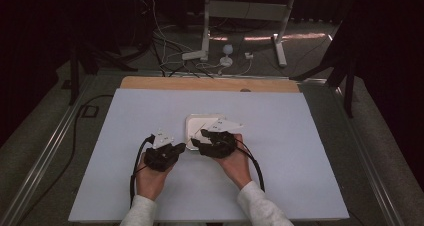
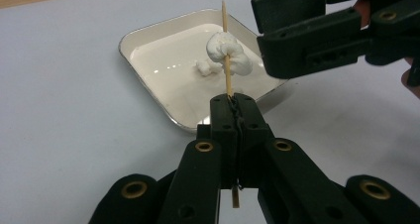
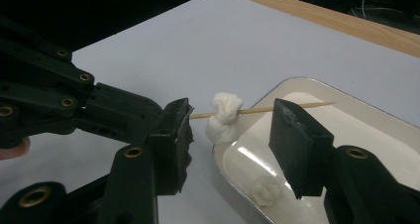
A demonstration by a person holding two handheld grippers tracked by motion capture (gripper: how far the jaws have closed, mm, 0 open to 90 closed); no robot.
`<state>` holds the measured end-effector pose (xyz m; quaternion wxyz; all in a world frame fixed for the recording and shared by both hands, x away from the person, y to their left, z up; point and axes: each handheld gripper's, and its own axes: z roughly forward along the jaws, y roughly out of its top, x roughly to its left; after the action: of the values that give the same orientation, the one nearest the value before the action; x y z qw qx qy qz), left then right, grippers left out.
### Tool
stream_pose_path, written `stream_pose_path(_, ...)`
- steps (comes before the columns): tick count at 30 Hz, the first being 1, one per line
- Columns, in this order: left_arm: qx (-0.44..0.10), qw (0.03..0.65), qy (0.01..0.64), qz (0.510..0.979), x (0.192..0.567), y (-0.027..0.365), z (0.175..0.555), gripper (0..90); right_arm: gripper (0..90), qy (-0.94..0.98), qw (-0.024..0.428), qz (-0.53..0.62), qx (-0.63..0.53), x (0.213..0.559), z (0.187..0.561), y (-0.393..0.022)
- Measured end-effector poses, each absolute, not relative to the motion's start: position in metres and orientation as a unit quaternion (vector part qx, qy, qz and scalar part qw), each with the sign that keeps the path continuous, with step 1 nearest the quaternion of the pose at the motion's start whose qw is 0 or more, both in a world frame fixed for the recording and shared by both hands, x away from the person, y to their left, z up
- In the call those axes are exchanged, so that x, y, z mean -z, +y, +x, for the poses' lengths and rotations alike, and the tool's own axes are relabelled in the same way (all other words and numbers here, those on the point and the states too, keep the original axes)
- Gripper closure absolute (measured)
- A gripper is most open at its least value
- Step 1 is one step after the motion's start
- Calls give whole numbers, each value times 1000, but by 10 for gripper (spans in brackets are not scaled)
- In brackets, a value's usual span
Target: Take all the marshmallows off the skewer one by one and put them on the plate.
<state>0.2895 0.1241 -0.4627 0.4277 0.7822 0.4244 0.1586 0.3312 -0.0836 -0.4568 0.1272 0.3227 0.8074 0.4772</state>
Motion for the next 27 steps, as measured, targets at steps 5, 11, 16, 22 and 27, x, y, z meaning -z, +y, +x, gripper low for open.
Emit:
stream_pose_path(5,-157,430,425,781,462,124,289,898,492,810,132,318,-474,458,329,-81)
stream_pose_path(11,-156,433,424,780,461,124,289,898,492,810,134,319,-473,459,328,-79)
stream_pose_path(16,-156,434,423,780,460,124,288,898,492,811,139,318,-471,460,328,-78)
stream_pose_path(22,-156,437,423,778,459,124,288,898,499,812,144,318,-468,461,328,-77)
stream_pose_path(27,-156,440,423,777,458,124,288,898,512,811,146,321,-466,463,328,-77)
